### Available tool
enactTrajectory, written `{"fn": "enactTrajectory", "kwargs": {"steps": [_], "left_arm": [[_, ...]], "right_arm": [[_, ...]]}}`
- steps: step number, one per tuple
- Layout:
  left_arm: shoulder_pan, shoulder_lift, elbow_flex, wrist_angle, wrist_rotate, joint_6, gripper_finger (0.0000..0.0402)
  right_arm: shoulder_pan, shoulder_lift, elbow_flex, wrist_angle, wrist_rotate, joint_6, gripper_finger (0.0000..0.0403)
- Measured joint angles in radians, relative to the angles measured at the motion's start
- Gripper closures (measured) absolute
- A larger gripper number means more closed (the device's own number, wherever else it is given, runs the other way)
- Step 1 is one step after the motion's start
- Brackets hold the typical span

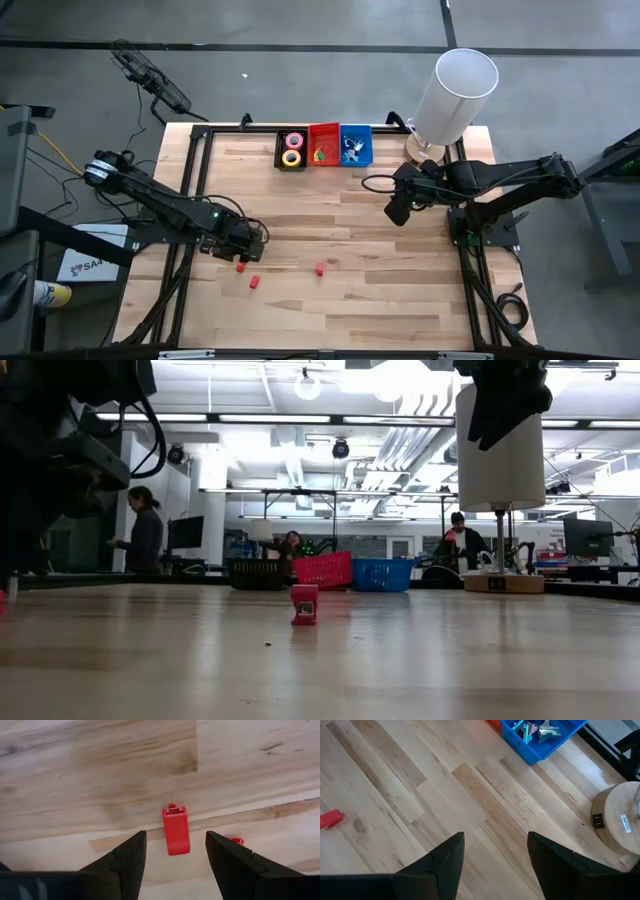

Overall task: Pick and place Stapler, Stapler remover, tape
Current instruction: Put the red stapler into the red bin

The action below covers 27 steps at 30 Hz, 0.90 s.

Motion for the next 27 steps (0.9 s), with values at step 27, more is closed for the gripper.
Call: {"fn": "enactTrajectory", "kwargs": {"steps": [27], "left_arm": [[-0.004, 0.161, -0.003, 0.094, 0.104, 0.054, 0.0235]], "right_arm": [[0.000, 0.000, 0.000, 0.000, -0.016, -0.010, 0.0194]]}}
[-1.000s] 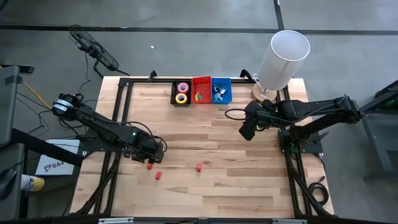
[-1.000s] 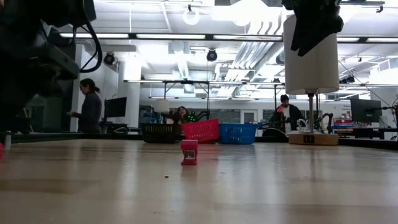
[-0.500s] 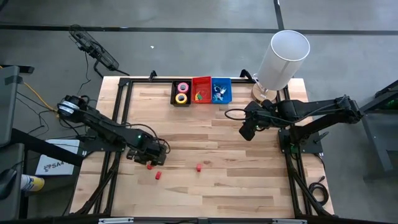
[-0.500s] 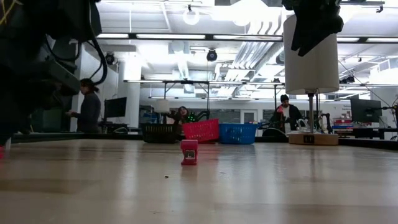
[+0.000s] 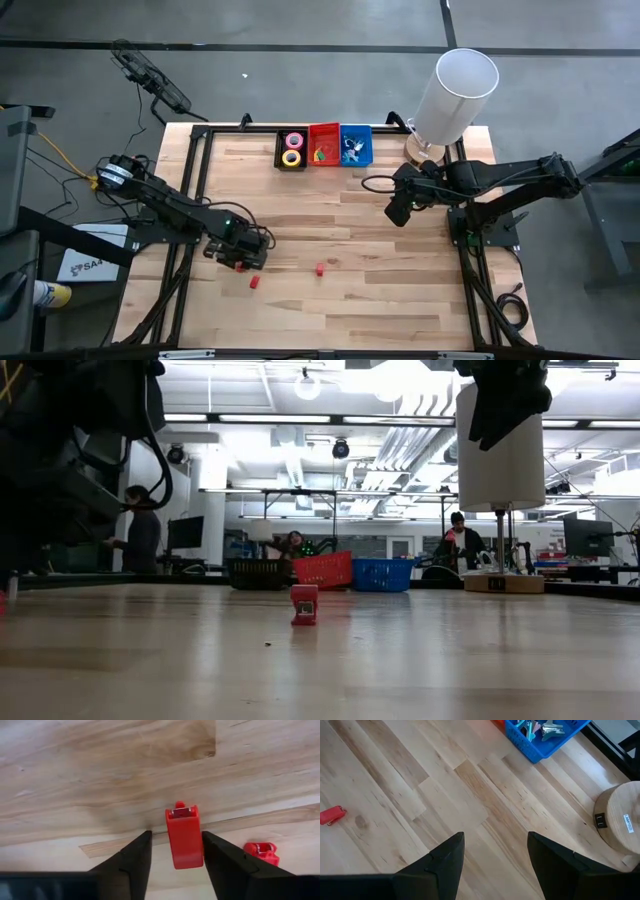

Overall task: Pick and place Stapler, Stapler remover, tape
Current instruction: Put the red stapler into the red bin

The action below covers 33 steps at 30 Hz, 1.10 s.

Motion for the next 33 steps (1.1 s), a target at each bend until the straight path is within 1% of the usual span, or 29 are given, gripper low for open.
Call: {"fn": "enactTrajectory", "kwargs": {"steps": [8, 11, 14, 21, 25, 31, 33], "left_arm": [[0.000, 0.000, 0.000, 0.005, 0.002, 0.020, 0.0310], [0.000, 0.000, 0.000, 0.007, 0.005, 0.034, 0.0330], [0.000, 0.000, 0.000, 0.008, 0.006, 0.052, 0.0332], [0.000, 0.001, 0.015, 0.011, -0.008, 0.097, 0.0322], [0.000, 0.001, 0.035, 0.010, -0.040, 0.111, 0.0331], [0.002, 0.000, 0.069, 0.002, -0.097, 0.160, 0.0325], [0.018, 0.000, 0.081, -0.005, -0.110, 0.184, 0.0325]], "right_arm": [[0.000, 0.000, 0.000, 0.001, 0.001, 0.000, 0.0194], [0.000, 0.000, 0.000, 0.001, 0.001, 0.000, 0.0194], [0.000, 0.000, 0.000, 0.001, -0.001, 0.001, 0.0194], [0.000, 0.000, 0.000, 0.001, -0.002, 0.002, 0.0194], [0.000, 0.000, 0.000, 0.001, -0.007, 0.002, 0.0194], [0.000, 0.000, 0.000, 0.001, -0.006, 0.000, 0.0194], [-0.004, 0.000, 0.000, 0.001, -0.005, -0.005, 0.0194]]}}
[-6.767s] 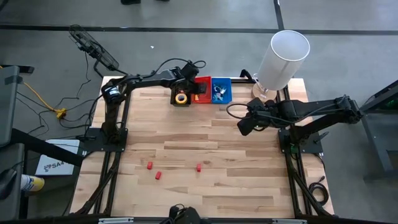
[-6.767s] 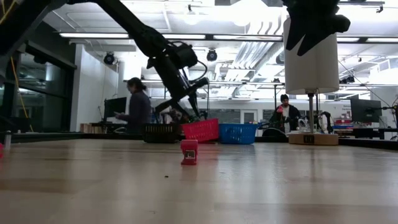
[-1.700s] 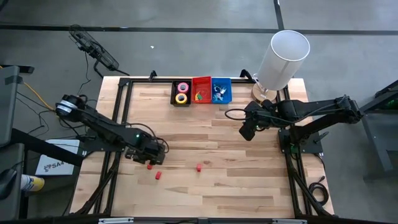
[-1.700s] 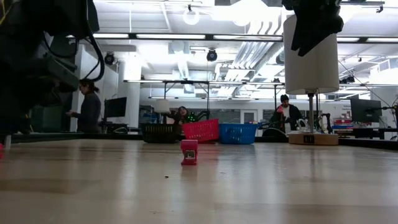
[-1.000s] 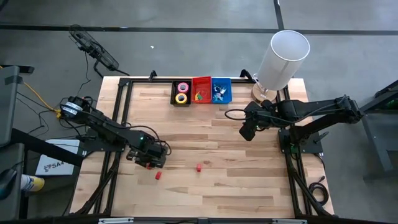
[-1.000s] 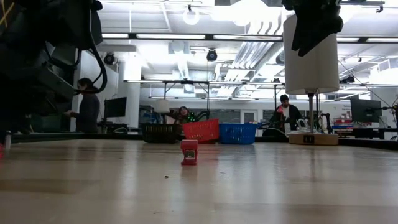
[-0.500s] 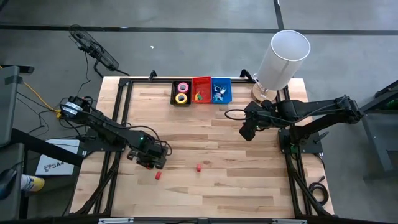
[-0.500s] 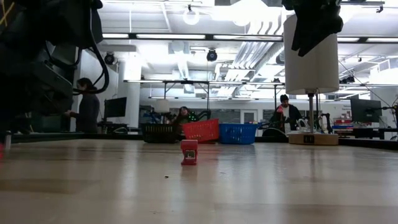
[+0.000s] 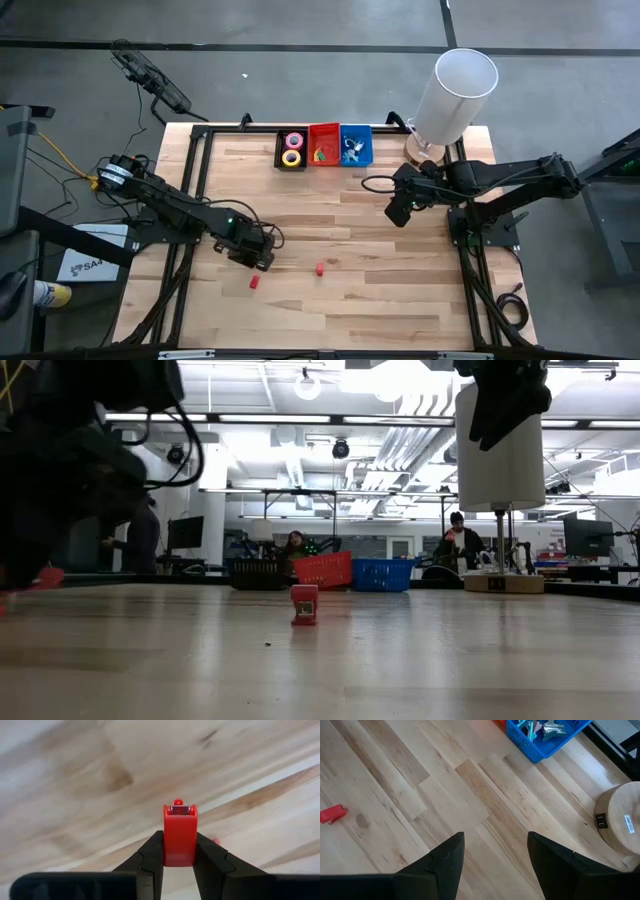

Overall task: Pick and place Stapler, Stapler remover, tape
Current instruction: Put the red stapler into the red bin

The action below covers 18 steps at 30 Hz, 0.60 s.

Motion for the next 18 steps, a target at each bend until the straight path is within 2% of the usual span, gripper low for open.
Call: {"fn": "enactTrajectory", "kwargs": {"steps": [6, 18], "left_arm": [[0.087, 0.000, 0.047, -0.016, -0.035, 0.098, 0.0323], [0.352, -0.001, 0.176, -0.029, -0.070, 0.393, 0.0322]], "right_arm": [[-0.009, 0.000, 0.000, 0.001, -0.022, -0.002, 0.0194], [-0.009, 0.000, 0.000, 0.001, -0.023, -0.001, 0.0194]]}}
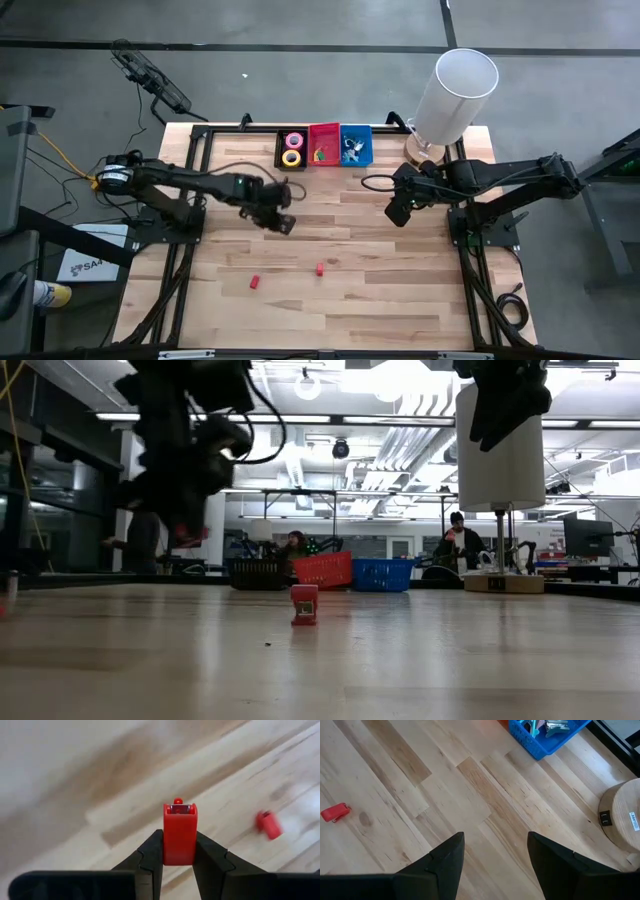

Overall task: Pick and place Stapler, Stapler remover, tape
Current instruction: Put the red stapler into the red bin

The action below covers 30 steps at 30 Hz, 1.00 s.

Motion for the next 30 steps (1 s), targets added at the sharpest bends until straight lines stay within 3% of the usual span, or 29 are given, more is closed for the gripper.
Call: {"fn": "enactTrajectory", "kwargs": {"steps": [11, 19, 30], "left_arm": [[0.205, 0.000, 0.156, 0.008, -0.054, 0.291, 0.0322], [0.352, 0.000, 0.211, 0.034, -0.041, 0.384, 0.0322], [0.469, 0.037, 0.212, 0.237, 0.030, 0.391, 0.0322]], "right_arm": [[0.000, 0.000, 0.000, 0.000, 0.001, 0.009, 0.0194], [0.000, 0.000, 0.000, 0.001, 0.005, 0.010, 0.0194], [-0.001, 0.000, 0.000, 0.003, 0.008, 0.025, 0.0194]]}}
